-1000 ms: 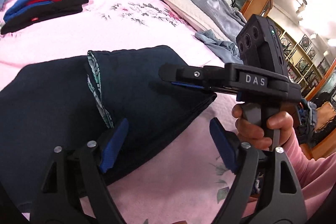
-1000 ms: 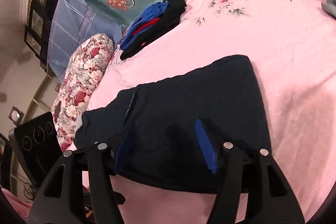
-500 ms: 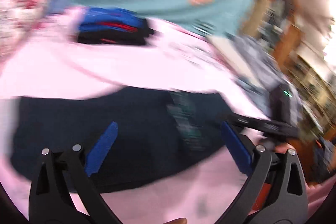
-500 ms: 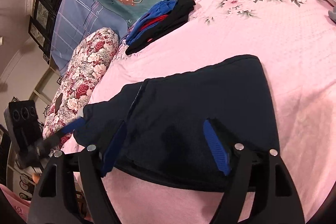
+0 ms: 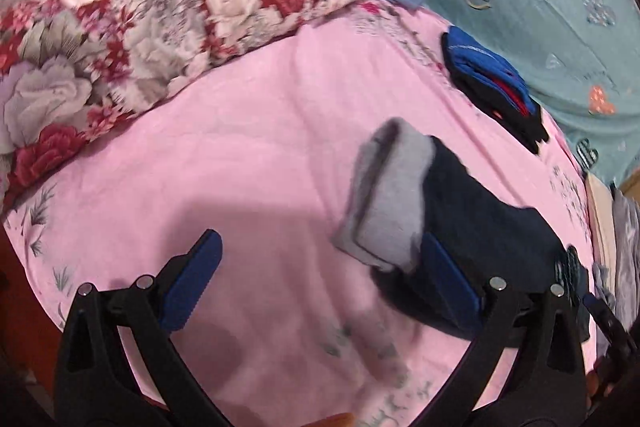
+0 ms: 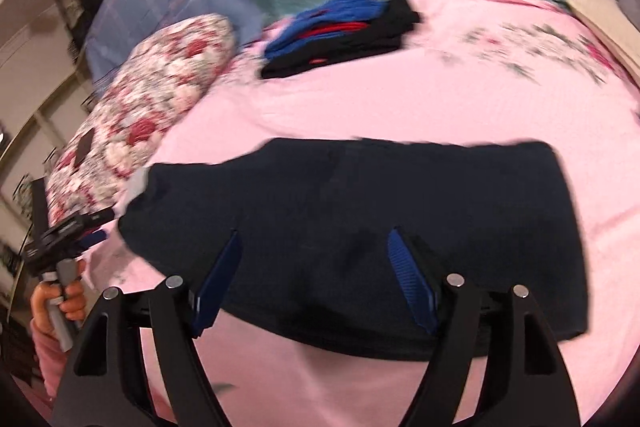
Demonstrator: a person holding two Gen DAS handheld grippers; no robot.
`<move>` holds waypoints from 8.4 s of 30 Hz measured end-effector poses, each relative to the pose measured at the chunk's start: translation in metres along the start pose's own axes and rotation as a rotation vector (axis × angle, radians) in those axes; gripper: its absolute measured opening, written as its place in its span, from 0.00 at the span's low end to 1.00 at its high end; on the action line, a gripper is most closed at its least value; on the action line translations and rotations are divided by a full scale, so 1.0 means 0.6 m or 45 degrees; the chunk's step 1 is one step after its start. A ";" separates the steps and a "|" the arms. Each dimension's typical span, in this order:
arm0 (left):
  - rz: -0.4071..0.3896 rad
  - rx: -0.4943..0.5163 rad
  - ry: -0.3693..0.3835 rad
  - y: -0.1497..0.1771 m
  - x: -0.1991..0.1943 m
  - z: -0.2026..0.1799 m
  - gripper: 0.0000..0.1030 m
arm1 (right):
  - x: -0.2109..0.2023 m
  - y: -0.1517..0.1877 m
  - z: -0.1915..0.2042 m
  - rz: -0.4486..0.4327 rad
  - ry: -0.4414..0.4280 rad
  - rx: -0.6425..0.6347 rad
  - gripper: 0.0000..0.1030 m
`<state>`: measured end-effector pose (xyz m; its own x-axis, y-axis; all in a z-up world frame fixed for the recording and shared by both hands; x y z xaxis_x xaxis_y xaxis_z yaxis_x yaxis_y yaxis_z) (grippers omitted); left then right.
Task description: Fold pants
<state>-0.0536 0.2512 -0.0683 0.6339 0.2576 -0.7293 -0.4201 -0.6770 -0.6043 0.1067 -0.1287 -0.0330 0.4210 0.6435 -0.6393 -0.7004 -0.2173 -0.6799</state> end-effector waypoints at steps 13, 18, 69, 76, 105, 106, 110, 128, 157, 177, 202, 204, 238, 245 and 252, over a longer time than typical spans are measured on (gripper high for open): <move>-0.064 -0.010 0.078 -0.005 -0.005 0.019 0.98 | 0.150 0.037 0.356 0.160 -0.184 -0.937 0.73; -0.027 -0.076 0.167 -0.014 -0.011 0.039 0.98 | 0.227 0.054 0.388 0.303 -0.110 -1.044 0.73; 0.200 -0.134 0.416 -0.024 0.074 -0.151 0.38 | 0.023 -0.067 0.110 -0.133 0.107 -0.425 0.24; 0.128 -0.054 0.551 -0.029 0.003 -0.217 0.36 | 0.026 -0.046 -0.057 0.049 0.324 -0.055 0.24; 0.176 0.543 0.779 0.097 0.001 -0.597 0.97 | -0.112 0.039 -0.208 0.014 -0.004 0.288 0.52; 0.113 0.535 0.714 0.085 -0.001 -0.575 0.98 | -0.117 0.041 -0.209 0.000 -0.054 0.297 0.55; 0.043 0.463 0.495 0.059 0.027 -0.491 0.98 | -0.122 0.043 -0.216 -0.003 -0.205 0.358 0.59; 0.135 0.479 0.328 0.109 0.094 -0.415 0.98 | -0.047 -0.016 -0.195 0.066 -0.044 0.411 0.64; 0.201 0.346 0.371 0.102 0.112 -0.392 0.98 | -0.083 0.011 -0.282 -0.070 0.007 0.570 0.22; 0.193 0.339 0.398 0.102 0.108 -0.390 0.98 | -0.192 -0.006 -0.258 -0.285 0.196 0.493 0.50; 0.239 0.403 0.453 0.101 0.057 -0.357 0.98 | -0.136 0.013 -0.100 -0.095 -0.206 0.055 0.51; 0.211 0.417 0.433 0.093 0.050 -0.355 0.98 | -0.123 0.014 -0.065 -0.084 -0.149 -0.098 0.51; 0.495 0.352 0.657 0.129 0.068 -0.368 0.98 | 0.034 0.098 0.110 0.073 0.407 -1.472 0.14; 0.603 0.281 0.831 0.142 0.084 -0.411 0.98 | -0.002 0.072 0.099 -0.045 0.396 -1.310 0.12; 0.750 0.315 0.949 0.181 0.121 -0.481 0.69 | -0.010 0.069 0.085 -0.067 0.356 -1.212 0.12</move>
<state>0.1341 -0.0027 -0.0940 0.4911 -0.6339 -0.5974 -0.8709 -0.3721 -0.3211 0.0459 -0.1040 -0.0387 0.6450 0.4994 -0.5784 0.0262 -0.7710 -0.6363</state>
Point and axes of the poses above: each gripper's, at about its wrist camera, not at the fingertips, and x roughly the way its jaws point, z to its left, y to its underside, the point moved 2 cm from there along x, roughly the way its jaws point, and after that the axes turned 1 degree about x, right-handed, at the moved point
